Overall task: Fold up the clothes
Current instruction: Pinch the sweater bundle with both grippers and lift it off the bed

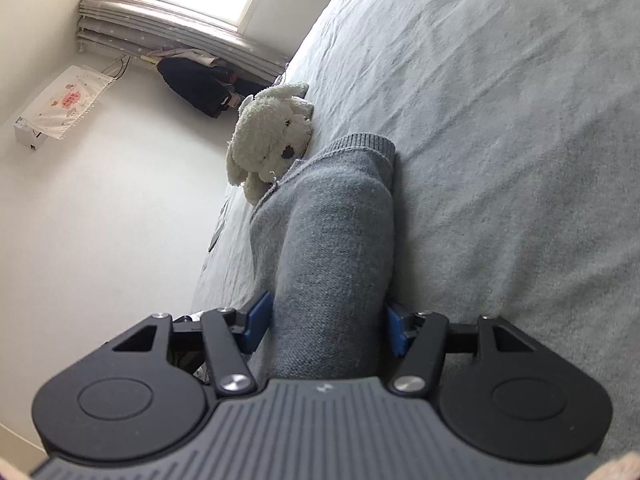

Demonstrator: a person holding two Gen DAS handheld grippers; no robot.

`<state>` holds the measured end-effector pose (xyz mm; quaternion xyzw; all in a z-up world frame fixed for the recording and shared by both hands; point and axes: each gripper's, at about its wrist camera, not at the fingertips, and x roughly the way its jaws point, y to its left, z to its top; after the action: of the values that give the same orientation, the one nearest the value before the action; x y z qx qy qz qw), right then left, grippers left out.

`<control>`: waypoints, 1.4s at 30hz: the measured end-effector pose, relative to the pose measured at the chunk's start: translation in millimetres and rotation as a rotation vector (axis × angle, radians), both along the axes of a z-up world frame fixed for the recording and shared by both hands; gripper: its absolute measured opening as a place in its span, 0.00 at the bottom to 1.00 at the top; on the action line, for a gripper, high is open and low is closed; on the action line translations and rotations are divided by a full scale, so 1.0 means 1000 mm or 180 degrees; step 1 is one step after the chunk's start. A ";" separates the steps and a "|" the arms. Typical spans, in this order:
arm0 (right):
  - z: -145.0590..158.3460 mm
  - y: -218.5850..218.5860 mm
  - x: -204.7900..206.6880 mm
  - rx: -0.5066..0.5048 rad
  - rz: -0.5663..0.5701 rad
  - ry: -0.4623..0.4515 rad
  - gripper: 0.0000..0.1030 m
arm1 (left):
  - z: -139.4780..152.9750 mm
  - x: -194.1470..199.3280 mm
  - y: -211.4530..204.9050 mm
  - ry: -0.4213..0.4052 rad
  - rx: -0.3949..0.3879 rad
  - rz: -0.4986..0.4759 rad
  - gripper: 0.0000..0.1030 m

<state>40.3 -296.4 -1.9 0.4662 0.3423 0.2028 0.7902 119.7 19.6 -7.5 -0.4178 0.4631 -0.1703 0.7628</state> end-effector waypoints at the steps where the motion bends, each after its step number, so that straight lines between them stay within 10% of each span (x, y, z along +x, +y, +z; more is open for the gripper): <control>1: 0.000 -0.001 -0.001 0.0007 -0.0004 -0.0013 0.60 | -0.001 0.000 0.000 0.0015 -0.0028 0.0008 0.37; 14: 0.019 0.012 -0.006 -0.0628 -0.0059 -0.0186 0.38 | 0.010 -0.006 -0.011 -0.0219 0.0219 0.0003 0.30; 42: 0.077 -0.008 -0.025 -0.1623 0.0093 -0.0866 0.36 | 0.059 -0.040 -0.059 -0.0909 0.0386 -0.0174 0.27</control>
<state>15.7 -304.4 75.2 0.2161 0.2798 0.1823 0.9175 80.1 -39.8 51.1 -0.3298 0.3706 -0.2204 0.8398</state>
